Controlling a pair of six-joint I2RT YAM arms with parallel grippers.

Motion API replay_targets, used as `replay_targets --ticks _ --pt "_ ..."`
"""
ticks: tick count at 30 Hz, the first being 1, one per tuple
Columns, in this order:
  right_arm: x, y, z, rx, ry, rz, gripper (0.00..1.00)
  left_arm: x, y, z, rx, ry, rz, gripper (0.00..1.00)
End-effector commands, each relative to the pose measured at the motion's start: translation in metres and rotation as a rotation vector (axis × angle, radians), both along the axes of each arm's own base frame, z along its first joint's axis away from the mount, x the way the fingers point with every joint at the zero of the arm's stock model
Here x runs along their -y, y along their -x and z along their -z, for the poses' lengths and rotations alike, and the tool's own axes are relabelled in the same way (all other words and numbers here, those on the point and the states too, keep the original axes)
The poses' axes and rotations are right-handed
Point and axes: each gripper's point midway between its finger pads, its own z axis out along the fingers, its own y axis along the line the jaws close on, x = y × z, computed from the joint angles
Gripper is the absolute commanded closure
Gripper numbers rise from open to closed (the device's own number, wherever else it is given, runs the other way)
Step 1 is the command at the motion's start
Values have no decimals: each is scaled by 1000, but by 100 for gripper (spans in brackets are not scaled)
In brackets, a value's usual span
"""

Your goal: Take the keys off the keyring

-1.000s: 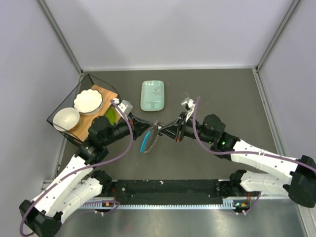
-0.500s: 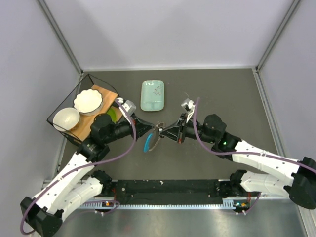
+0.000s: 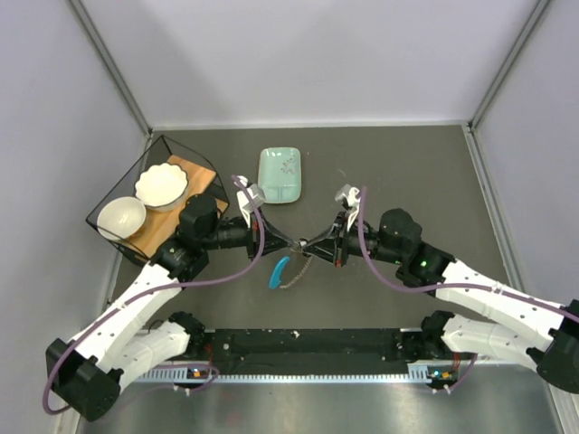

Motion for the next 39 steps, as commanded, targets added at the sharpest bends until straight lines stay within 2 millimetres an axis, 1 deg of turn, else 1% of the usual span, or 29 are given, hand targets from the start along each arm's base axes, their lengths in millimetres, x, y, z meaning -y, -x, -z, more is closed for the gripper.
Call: replay_targets --ticks 1,5,8,11,12,14,15,16,18,19,20,21,23,24,25,26,27,28,29,30,31,32,33,34,35,36,37,39 --pt "12 -9 -69 187 -97 41 100 3 16 -8 12 9 124 100" --pt "13 -11 -69 200 -76 40 100 4 22 -10 6 22 175 100" --pt "12 -8 -71 207 -81 19 100 5 19 -11 8 21 163 100" --pt "9 -2 -72 213 -81 -22 100 6 13 -12 11 15 139 100" --pt "8 4 -75 220 -87 -52 100 6 7 -14 21 11 113 100" --pt "7 8 -76 218 -84 -81 100 7 -1 -15 13 4 82 100" --pt "6 11 -75 215 -81 -102 100 8 -6 -21 27 6 62 100" --pt "5 13 -75 210 -80 -110 100 8 -13 -20 25 -2 37 97" --pt "4 15 -74 200 -79 -123 100 8 -20 -27 42 -3 7 84" --pt "5 15 -74 190 -80 -120 100 7 -28 -28 48 -10 -31 80" --pt "4 14 -73 172 -80 -115 100 6 -31 -31 60 -11 -52 73" --pt "5 12 -73 143 -82 -95 100 5 -35 -33 68 -14 -73 70" --pt "5 10 -67 90 -59 -75 100 -1 -44 -35 101 -30 -135 64" --pt "5 5 -69 55 -61 -43 100 -4 -45 -33 107 -41 -156 64" --pt "6 4 -65 21 -45 -31 100 -8 -46 -36 133 -44 -175 63" --pt "6 3 -64 -1 -42 -19 100 -13 -51 -33 141 -60 -216 63" --pt "4 2 -69 -35 -53 -11 100 -16 -51 -31 156 -75 -225 63" --pt "5 3 -62 -83 -24 -5 100 -20 -49 -35 176 -73 -240 63" --pt "5 3 -60 -113 -14 -1 100 -24 -51 -32 182 -83 -265 62" --pt "4 4 -66 -147 -22 1 100 -27 -50 -32 194 -86 -280 62" --pt "1 2 -62 -178 -8 6 100 -32 -47 -38 221 -73 -303 62" --pt "1 3 -58 -211 8 9 100 -35 -47 -33 226 -76 -318 62" --pt "1 3 -61 -239 -1 15 100 -40 -48 -34 241 -74 -346 62" --pt "0 2 -58 -269 4 23 100 -44 -44 -44 274 -43 -363 62" --pt "0 1 -56 -293 6 34 100 -46 -42 -38 274 -41 -370 62" --pt "0 0 -57 -340 -6 47 100 -48 -41 -39 274 -28 -382 62" --pt "1 -1 -56 -372 -7 58 100 -50 -36 -46 291 -4 -386 62" --pt "3 -3 -57 -439 -19 78 100 -50 -30 -44 288 8 -371 62"
